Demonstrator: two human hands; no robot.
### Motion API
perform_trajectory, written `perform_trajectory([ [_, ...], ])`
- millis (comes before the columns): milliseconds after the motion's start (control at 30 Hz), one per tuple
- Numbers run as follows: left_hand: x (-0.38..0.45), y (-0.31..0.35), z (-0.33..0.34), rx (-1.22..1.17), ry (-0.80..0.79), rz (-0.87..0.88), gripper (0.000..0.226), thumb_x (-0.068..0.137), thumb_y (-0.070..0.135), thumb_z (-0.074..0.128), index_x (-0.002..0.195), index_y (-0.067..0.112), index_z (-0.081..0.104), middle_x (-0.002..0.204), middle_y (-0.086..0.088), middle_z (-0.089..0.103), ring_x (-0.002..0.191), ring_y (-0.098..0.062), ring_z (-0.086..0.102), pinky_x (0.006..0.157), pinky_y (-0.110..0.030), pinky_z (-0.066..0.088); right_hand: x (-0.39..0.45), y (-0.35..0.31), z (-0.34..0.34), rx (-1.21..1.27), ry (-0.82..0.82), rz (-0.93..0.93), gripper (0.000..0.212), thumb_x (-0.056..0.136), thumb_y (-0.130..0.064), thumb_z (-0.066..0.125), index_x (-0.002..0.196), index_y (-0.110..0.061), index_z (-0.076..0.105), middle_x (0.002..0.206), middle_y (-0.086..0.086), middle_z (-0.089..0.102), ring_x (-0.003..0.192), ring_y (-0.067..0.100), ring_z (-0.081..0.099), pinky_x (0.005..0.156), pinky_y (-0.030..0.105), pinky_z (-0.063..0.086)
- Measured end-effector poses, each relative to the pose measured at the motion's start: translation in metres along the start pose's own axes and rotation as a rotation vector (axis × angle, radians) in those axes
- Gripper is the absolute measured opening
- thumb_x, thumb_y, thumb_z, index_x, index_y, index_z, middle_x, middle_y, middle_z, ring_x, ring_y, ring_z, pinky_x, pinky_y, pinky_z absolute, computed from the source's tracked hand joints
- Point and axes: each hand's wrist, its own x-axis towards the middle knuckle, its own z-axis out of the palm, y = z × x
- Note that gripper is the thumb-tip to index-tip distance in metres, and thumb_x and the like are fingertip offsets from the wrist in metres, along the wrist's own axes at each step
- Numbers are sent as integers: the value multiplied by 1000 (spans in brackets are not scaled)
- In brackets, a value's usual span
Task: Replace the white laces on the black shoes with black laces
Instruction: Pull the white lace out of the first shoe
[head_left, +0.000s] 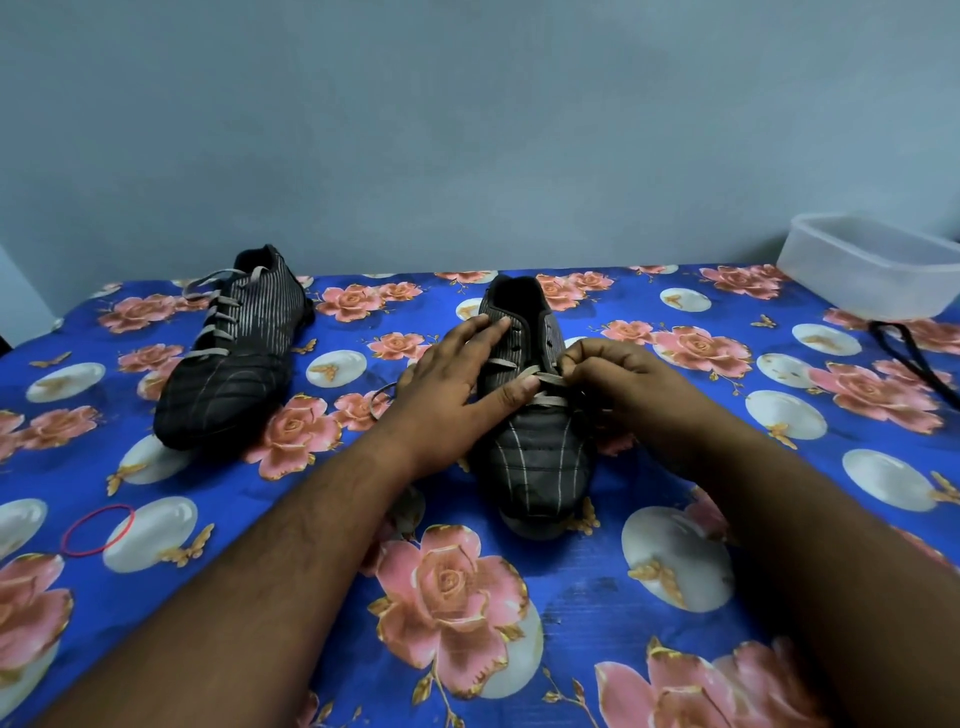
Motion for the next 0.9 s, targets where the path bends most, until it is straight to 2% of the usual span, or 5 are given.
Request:
perform_trajectory([
  [233, -2, 4, -3, 18, -20, -13, 89, 75, 88, 28, 155, 50, 20, 166, 20, 13, 153, -9, 13, 123, -54, 15, -4, -4, 2, -445, 172, -263, 29, 81, -50, 74, 91, -24, 73, 82, 8, 72, 70, 43, 67, 63, 59, 54],
  [433, -3, 6, -5, 17, -26, -20, 91, 73, 88, 28, 155, 50, 20, 166, 21, 12, 153, -9, 13, 122, -55, 14, -3, 0, -3, -170, 79, -105, 14, 96, -22, 69, 85, -14, 72, 74, 18, 59, 54, 31, 46, 44, 35, 42],
  [567, -3, 7, -5, 1, -26, -25, 93, 71, 87, 29, 155, 50, 22, 165, 21, 13, 152, -7, 12, 123, -54, 12, -2, 0, -7, 75, 14, 23, 8, 85, -28, 58, 83, -20, 60, 86, 11, 49, 73, 29, 37, 58, 35, 28],
  [733, -4, 6, -4, 8, -27, -23, 91, 72, 87, 28, 155, 50, 21, 165, 21, 12, 153, -6, 12, 123, -54, 12, -7, -5, 3, -149, 100, -85, 36, 82, -47, 71, 89, -12, 64, 78, 11, 58, 64, 31, 45, 51, 35, 39],
  [900, -4, 8, -4, 12, -31, -27, 92, 71, 88, 27, 155, 50, 20, 166, 21, 11, 153, -8, 12, 123, -53, 11, -6, -3, -3, -280, 205, -177, 9, 91, -28, 74, 88, -19, 75, 87, 10, 70, 70, 13, 59, 59, 31, 50],
])
